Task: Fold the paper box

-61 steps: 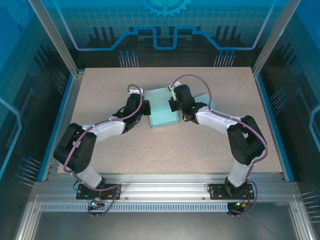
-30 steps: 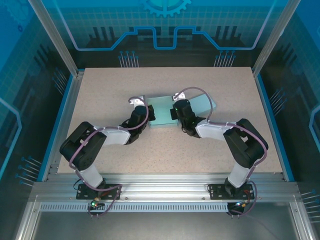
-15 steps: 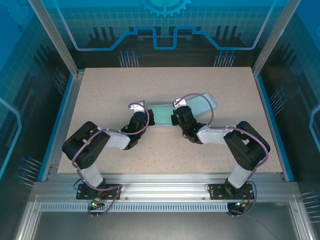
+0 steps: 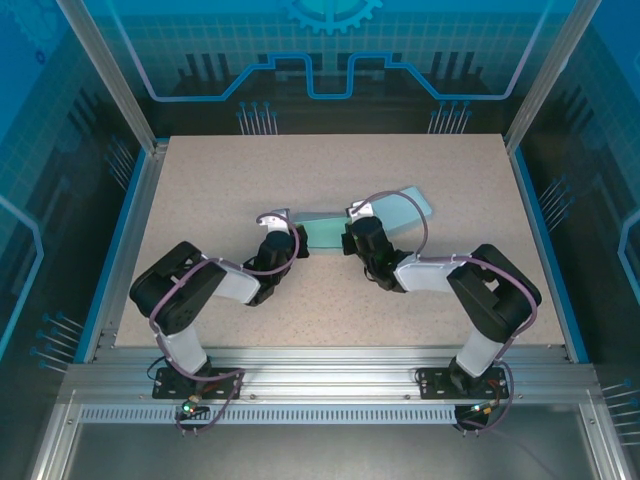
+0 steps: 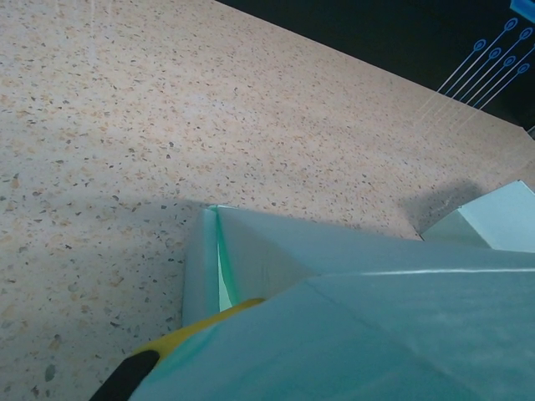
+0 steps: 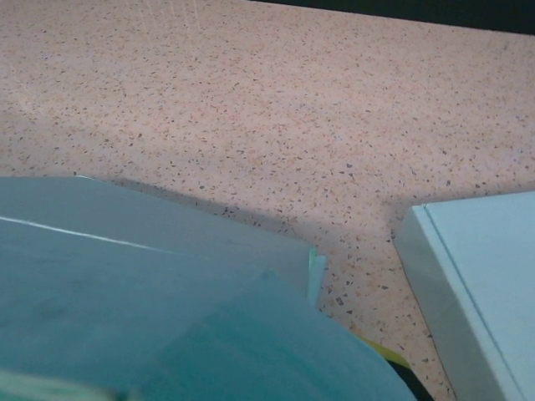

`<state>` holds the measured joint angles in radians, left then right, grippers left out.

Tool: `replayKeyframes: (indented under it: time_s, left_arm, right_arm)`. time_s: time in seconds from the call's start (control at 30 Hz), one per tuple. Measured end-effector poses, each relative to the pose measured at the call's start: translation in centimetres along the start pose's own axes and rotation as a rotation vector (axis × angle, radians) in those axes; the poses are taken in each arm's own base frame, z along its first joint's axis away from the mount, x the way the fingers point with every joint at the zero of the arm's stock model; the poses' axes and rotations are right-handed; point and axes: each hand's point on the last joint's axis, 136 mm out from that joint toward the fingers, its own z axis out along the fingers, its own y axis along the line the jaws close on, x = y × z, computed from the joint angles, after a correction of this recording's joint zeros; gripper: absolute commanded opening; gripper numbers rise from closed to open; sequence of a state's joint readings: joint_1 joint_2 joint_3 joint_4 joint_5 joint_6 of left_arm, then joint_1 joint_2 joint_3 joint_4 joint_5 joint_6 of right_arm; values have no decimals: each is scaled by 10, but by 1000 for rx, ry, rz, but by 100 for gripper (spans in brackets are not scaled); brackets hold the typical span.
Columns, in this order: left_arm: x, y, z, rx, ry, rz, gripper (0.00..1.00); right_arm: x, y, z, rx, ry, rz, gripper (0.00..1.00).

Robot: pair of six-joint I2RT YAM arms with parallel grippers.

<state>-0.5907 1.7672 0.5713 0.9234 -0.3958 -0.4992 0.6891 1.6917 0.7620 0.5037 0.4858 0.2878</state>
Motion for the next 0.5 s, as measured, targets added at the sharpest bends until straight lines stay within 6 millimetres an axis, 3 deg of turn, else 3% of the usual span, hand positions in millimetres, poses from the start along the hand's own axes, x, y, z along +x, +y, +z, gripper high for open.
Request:
replayKeyframes:
  time_s: [0.33,0.43,0.5]
  left_arm:
    - [3,1,1,-2,6,2,11]
    - [14,1,2,-1,35,3,11]
    - [30,-7,2,33,85,9,11]
  right_arm:
    - [-3,6,-1,-24,39,75,2]
    - [-3,10,-1,-45,47,92,2]
    - [-4,24,-3,-103,51,100,2]
